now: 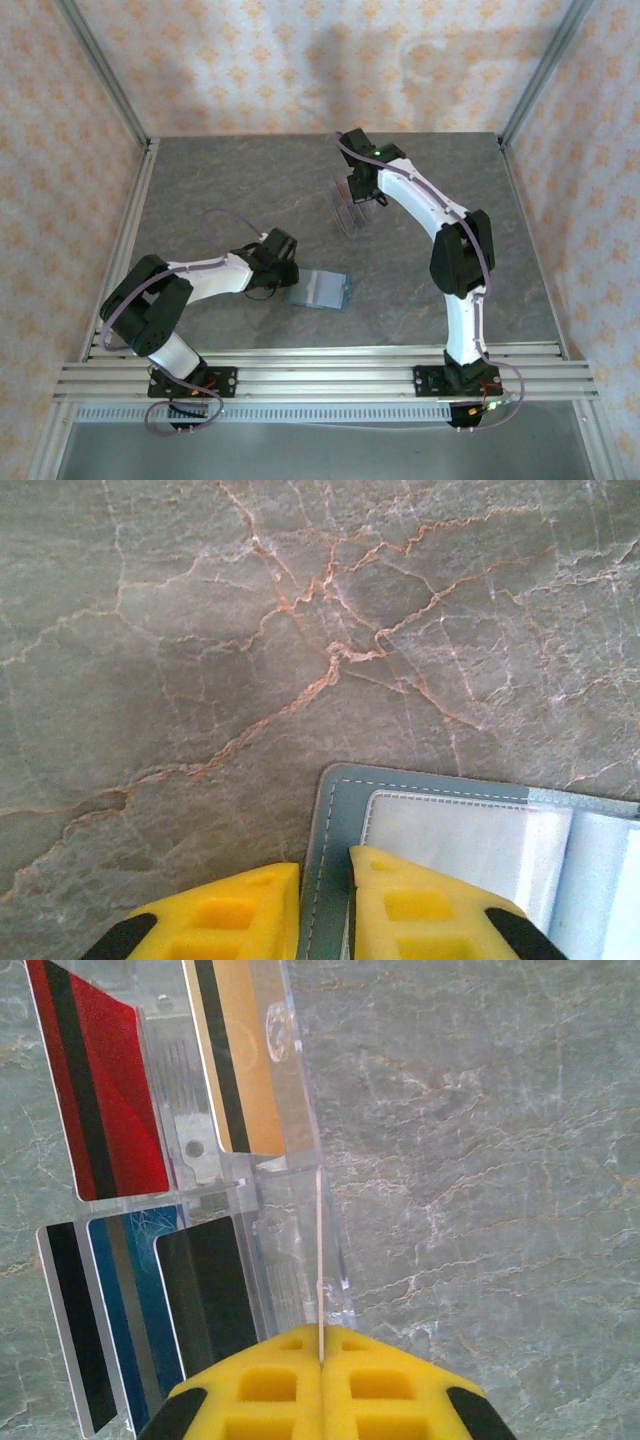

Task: Put the credit cards into the card holder

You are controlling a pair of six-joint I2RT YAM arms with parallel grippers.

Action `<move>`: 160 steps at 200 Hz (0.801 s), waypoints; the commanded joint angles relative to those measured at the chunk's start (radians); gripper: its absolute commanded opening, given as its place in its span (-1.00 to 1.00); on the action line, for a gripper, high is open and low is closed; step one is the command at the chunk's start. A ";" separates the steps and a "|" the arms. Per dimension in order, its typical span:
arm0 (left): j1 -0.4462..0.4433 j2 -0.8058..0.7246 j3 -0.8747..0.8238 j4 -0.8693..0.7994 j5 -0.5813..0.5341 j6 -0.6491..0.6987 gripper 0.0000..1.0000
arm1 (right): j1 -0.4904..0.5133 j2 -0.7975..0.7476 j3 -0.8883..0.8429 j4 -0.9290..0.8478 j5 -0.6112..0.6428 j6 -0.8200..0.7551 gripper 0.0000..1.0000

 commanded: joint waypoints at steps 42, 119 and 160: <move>-0.074 0.099 -0.058 -0.027 0.075 -0.043 -0.60 | 0.015 -0.106 0.041 -0.037 0.078 -0.004 -1.00; -0.116 0.088 -0.060 -0.047 0.038 -0.050 -0.61 | 0.153 -0.373 -0.217 0.102 0.086 0.070 -1.00; -0.124 0.078 -0.086 -0.040 0.030 -0.063 -0.60 | 0.270 -0.550 -0.543 0.366 -0.085 0.198 -1.00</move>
